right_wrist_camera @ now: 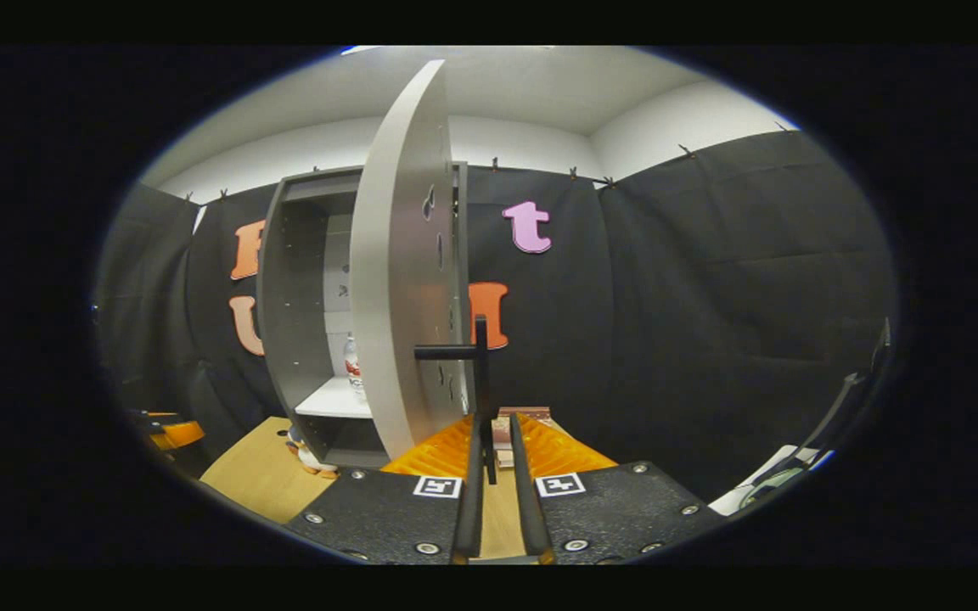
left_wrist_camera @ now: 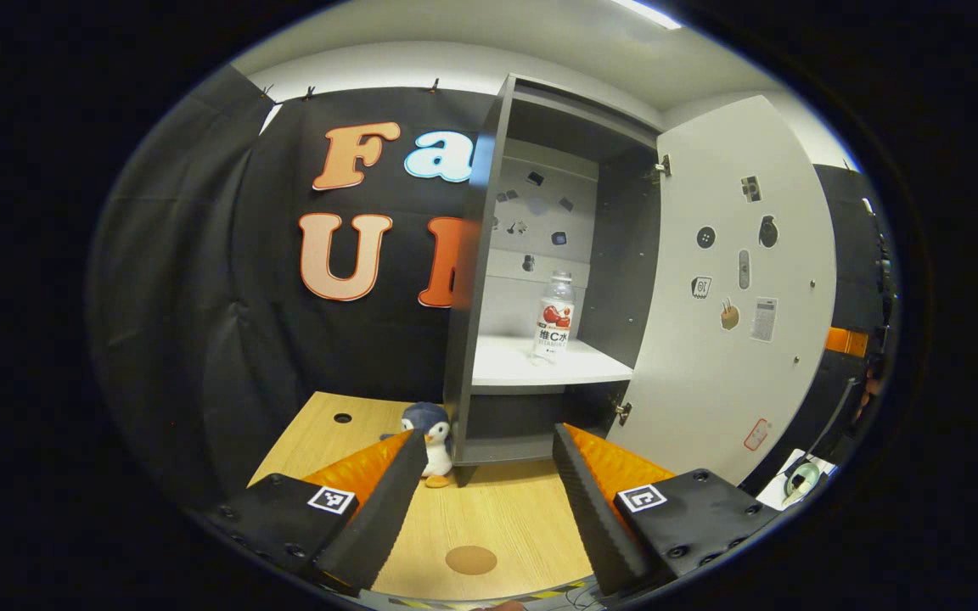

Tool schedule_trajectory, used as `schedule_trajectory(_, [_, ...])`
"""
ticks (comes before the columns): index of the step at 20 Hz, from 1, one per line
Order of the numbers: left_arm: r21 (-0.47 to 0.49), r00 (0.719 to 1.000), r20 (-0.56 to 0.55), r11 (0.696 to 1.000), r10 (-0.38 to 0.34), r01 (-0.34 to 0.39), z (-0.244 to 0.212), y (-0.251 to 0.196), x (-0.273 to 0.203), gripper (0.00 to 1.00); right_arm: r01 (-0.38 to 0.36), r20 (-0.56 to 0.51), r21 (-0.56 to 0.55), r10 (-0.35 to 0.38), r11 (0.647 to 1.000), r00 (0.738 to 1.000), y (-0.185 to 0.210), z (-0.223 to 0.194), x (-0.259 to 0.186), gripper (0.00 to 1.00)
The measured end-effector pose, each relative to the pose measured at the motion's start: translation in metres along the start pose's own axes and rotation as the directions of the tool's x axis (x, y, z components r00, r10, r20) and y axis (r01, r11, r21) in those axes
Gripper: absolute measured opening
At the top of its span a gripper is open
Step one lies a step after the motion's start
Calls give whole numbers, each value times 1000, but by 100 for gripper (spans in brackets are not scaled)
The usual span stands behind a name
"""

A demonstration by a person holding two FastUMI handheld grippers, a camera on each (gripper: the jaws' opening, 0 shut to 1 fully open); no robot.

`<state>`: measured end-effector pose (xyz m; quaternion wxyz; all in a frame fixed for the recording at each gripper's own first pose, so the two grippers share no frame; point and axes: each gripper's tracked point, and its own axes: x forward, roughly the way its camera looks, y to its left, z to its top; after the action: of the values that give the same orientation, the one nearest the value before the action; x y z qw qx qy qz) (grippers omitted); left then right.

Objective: Open the cabinet door with the right hand, grasp the bottle in the cabinet with the left hand and place it on the coaster, then close the cabinet door with the right hand.

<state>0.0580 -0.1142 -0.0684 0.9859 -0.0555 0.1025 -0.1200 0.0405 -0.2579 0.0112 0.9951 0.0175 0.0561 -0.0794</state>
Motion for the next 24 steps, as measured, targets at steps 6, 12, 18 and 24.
schedule_trajectory(6, [27,1000,-12,1000,-12,12,-2,-11,8,99,-65,10,23,65,998,998,-30,3,6,17])
schedule_trajectory(12, [18,1000,-22,1000,-14,14,-5,-11,10,99,-109,9,41,108,993,994,-36,3,8,20])
schedule_trajectory(18, [30,1000,-2,999,-16,16,0,-11,10,97,-48,19,31,48,998,999,-34,5,-9,19])
schedule_trajectory(24, [20,1000,11,1000,-19,18,5,-2,4,97,-18,75,27,16,999,997,-18,19,-46,28])
